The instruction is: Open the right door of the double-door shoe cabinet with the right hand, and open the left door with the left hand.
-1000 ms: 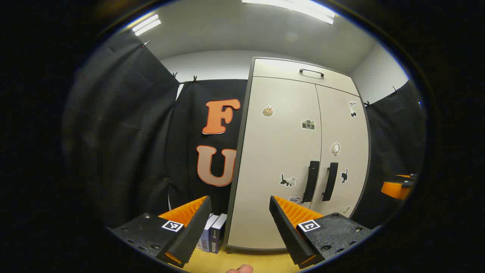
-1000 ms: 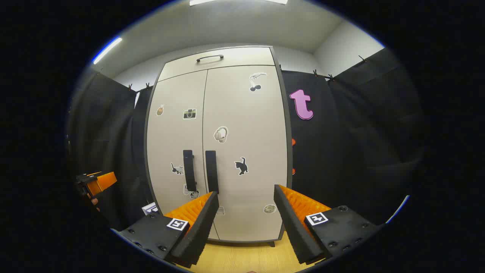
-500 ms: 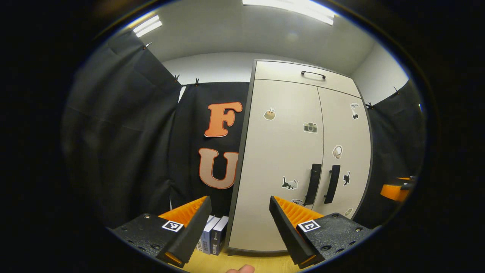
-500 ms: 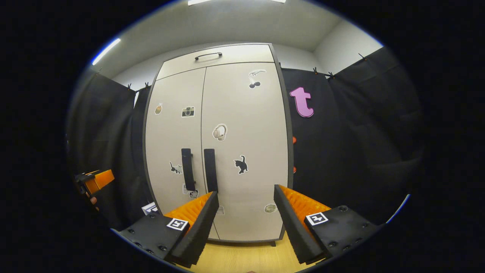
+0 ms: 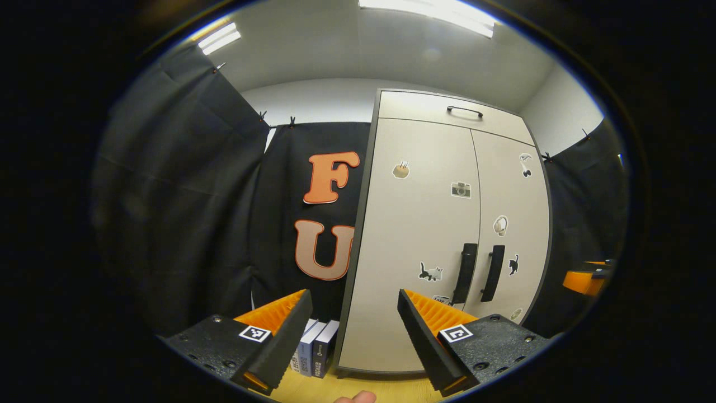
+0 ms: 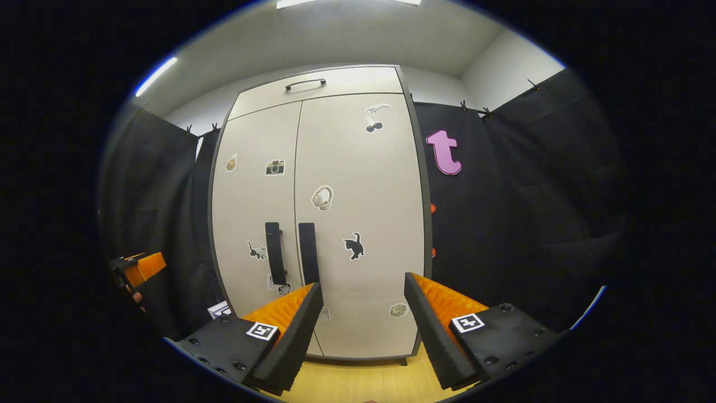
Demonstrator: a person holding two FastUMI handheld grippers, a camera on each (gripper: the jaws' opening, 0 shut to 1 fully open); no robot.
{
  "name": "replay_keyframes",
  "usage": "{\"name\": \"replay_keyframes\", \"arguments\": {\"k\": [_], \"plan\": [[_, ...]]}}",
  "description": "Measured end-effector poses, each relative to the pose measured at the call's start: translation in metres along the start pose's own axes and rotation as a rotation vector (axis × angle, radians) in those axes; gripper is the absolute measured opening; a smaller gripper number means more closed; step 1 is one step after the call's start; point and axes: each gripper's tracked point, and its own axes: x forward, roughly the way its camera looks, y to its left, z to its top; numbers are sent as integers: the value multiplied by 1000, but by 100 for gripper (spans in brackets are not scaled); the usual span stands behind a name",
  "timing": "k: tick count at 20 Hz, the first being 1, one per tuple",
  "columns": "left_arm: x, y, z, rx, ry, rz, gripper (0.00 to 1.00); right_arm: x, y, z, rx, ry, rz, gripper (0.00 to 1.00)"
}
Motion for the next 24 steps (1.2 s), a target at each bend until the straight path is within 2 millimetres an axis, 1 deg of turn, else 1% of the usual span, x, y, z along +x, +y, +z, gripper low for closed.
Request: {"name": "replay_keyframes", "arguments": {"k": [3, 6, 10, 15, 16, 17, 19, 20, 21, 22, 24], "plan": [[-1, 4, 0, -10, -2, 5, 94, 8, 7, 5, 18, -9, 19, 98], [1, 7, -1, -17, -2, 8, 95, 26, 26, 13, 46, -2, 80, 98], [0, 16, -2, -29, 0, 27, 94, 57, 45, 34, 62, -43, 128, 98], [-6, 32, 0, 16, -2, 68, 95, 102, 62, 47, 61, -57, 145, 98], [-7, 34, -1, 20, 0, 75, 91, 111, 65, 47, 57, -60, 149, 98], [-8, 35, -2, 20, 3, 80, 95, 121, 70, 46, 45, -56, 151, 98], [-10, 39, -3, 8, 7, 87, 94, 137, 78, 38, 2, -42, 151, 98], [-11, 40, -5, 3, 9, 90, 91, 145, 80, 32, -23, -30, 142, 97], [-12, 43, -6, 1, 9, 96, 91, 151, 80, 27, -39, -21, 125, 98], [-14, 47, -6, 3, 8, 104, 94, 156, 80, 24, -43, -21, 108, 98], [-14, 51, -6, 11, 5, 118, 94, 164, 83, 17, -38, -16, 100, 98]]}}
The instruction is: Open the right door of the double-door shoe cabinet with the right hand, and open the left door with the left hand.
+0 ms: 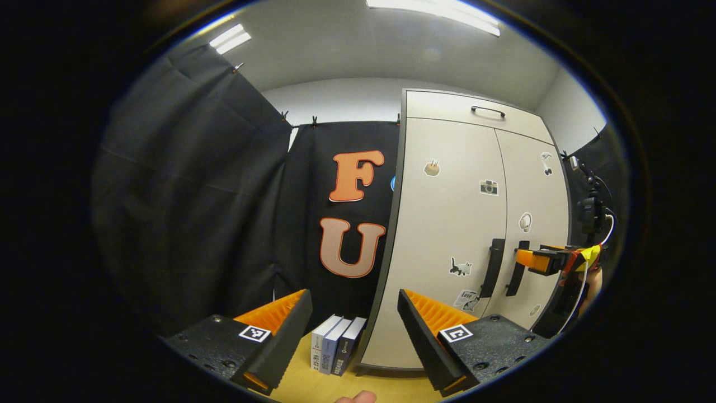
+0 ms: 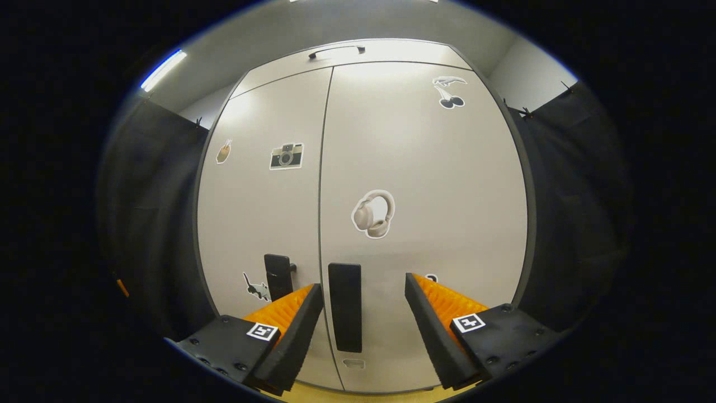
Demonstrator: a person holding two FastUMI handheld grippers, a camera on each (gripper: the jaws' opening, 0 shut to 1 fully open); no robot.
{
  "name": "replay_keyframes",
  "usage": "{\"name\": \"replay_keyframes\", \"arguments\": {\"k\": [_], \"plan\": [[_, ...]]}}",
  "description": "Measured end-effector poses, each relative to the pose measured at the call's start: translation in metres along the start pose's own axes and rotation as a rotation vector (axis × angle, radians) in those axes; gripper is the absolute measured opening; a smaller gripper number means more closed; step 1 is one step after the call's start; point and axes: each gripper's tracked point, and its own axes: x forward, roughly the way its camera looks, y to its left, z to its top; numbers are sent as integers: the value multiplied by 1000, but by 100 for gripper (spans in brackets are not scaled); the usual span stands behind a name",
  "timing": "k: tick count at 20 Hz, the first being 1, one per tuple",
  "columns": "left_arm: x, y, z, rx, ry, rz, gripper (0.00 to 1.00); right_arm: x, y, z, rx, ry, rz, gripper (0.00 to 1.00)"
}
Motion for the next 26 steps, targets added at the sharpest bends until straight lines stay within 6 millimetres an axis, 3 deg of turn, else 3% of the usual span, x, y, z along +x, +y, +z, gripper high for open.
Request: {"name": "replay_keyframes", "arguments": {"k": [4, 5, 6, 7, 12, 13, 14, 16, 18, 19, 20, 21, 26], "plan": [[2, 4, -1, -11, -6, 13, 94, 19, -5, -18, 24, 53, -22, 98], [2, 5, -1, -14, -6, 13, 94, 23, -7, -22, 34, 66, -23, 88], [2, 6, -3, -15, -5, 15, 95, 23, -10, -25, 38, 72, -40, 89], [3, 6, -4, -15, -4, 18, 95, 23, -10, -23, 33, 62, -42, 96], [4, 6, -8, -28, 7, 6, 94, 22, -3, -25, -7, 47, -49, 92], [3, 6, -8, -27, 8, 0, 94, 25, 2, -26, -2, 46, -35, 78], [3, 5, -8, -24, 9, -4, 94, 27, 11, -30, 5, 52, 2, 76], [2, 4, -10, -20, 13, -11, 94, 30, 12, -31, 1, 51, 3, 41], [2, 4, -9, -15, 10, -16, 94, 26, 12, -32, 15, 62, 26, 42], [2, 3, -9, -15, 10, -20, 94, 27, 13, -33, 25, 73, 43, 31], [1, 3, -9, -15, 13, -23, 94, 25, 12, -33, 42, 85, 48, 31], [1, 3, -9, -16, 13, -25, 94, 26, 13, -34, 41, 83, 46, 24], [-3, 1, -5, -10, 1, -25, 94, 15, 13, -33, 34, 102, 66, 25]]}}
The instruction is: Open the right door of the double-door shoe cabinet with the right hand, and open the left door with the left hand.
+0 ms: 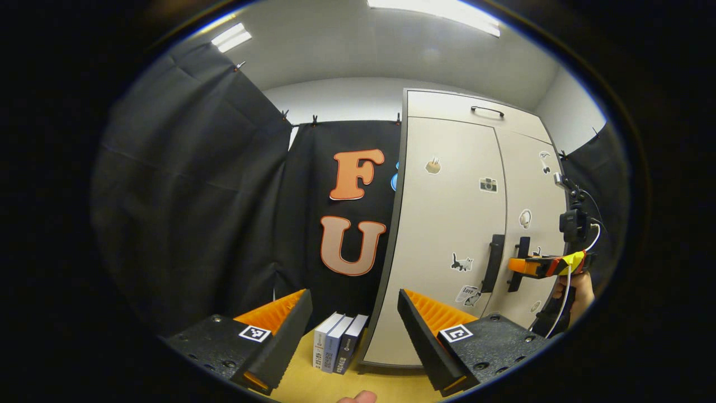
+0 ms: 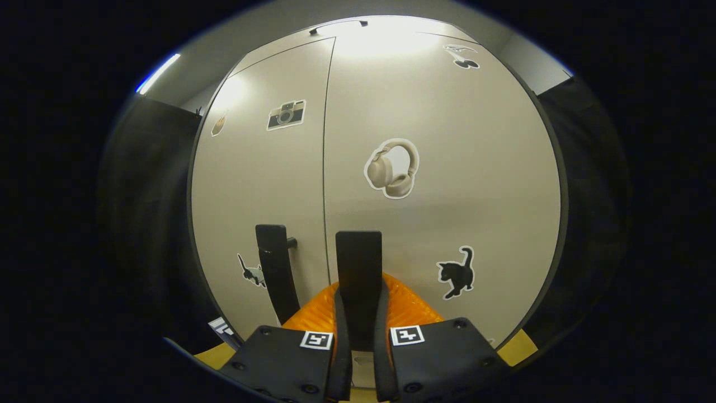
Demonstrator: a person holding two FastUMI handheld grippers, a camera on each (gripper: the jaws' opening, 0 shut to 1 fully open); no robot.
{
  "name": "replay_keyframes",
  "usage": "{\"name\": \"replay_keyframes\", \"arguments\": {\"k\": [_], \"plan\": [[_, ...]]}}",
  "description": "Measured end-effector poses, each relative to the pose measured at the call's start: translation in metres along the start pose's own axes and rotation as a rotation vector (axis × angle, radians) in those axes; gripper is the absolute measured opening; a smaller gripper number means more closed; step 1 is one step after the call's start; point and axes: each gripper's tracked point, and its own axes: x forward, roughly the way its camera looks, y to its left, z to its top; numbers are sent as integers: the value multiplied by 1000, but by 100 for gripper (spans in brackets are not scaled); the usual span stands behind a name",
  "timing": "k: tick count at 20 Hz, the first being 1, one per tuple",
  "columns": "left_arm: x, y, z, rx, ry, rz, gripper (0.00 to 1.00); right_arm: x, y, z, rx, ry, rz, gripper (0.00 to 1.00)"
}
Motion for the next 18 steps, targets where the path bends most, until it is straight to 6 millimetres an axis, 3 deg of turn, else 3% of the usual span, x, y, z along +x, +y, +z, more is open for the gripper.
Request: {"name": "replay_keyframes", "arguments": {"k": [5, 12, 16, 18], "plan": [[-14, -5, -1, 9, -4, -4, 94, -39, -1, -4, 28, 28, 109, 24], [-13, -23, -4, -3, -8, -7, 91, -98, -14, -6, 42, 70, 261, 24], [-11, -40, -9, -13, -10, -21, 95, -115, -23, -4, 27, 91, 324, 25], [-10, -50, -12, -18, -10, -31, 91, -129, -30, 2, 32, 98, 349, 25]]}}
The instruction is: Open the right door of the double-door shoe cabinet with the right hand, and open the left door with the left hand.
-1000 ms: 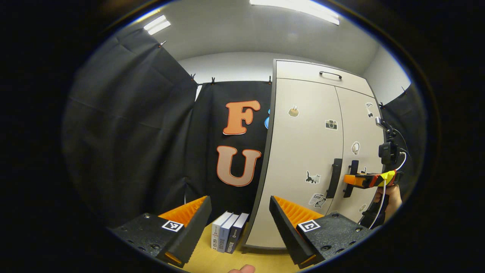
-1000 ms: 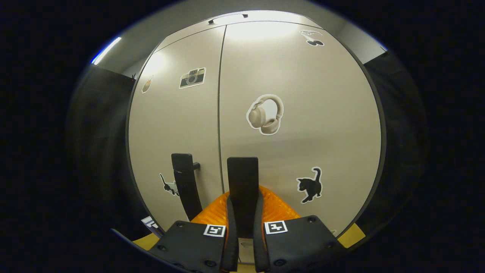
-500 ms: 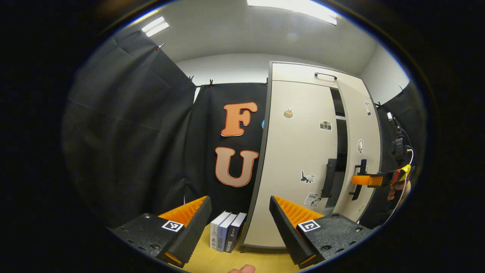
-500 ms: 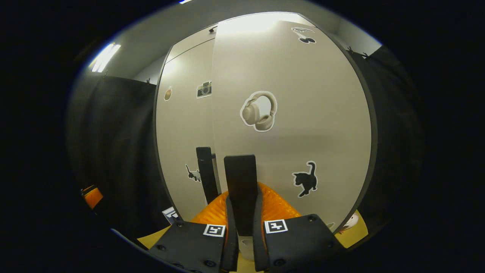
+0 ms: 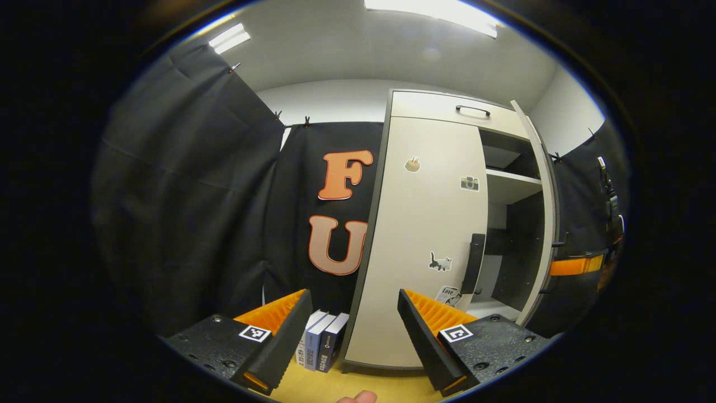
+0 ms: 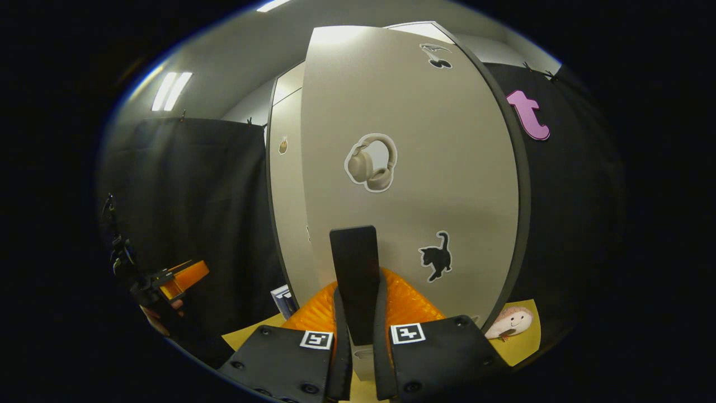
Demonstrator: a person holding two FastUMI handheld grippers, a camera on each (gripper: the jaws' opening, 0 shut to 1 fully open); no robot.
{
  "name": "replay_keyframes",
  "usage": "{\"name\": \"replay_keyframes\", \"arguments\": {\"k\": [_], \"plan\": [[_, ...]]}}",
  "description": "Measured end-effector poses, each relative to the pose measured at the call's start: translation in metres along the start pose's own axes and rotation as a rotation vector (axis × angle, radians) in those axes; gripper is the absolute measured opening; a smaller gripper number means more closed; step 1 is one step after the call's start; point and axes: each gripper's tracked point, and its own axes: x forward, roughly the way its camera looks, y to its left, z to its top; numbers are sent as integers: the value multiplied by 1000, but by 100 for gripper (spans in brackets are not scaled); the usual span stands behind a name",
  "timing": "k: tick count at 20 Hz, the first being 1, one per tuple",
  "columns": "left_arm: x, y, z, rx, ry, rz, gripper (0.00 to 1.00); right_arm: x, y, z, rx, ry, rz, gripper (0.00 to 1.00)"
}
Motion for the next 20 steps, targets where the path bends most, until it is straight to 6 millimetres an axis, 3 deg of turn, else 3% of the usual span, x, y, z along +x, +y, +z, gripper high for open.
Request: {"name": "replay_keyframes", "arguments": {"k": [5, 10, 14, 18, 20], "plan": [[8, -32, -10, -27, 6, -49, 94, -32, -16, 9, 28, -8, 10, 25], [17, -64, -19, -54, 23, -112, 95, -45, -29, 12, 46, -17, -40, 25], [19, -76, -24, -59, 31, -136, 94, -52, -50, 11, 19, -39, -140, 24], [22, -83, -25, -60, 27, -153, 94, -67, -91, 13, 22, -53, -309, 21], [22, -85, -25, -71, 29, -162, 94, -69, -87, 10, 74, -50, -276, 21]]}}
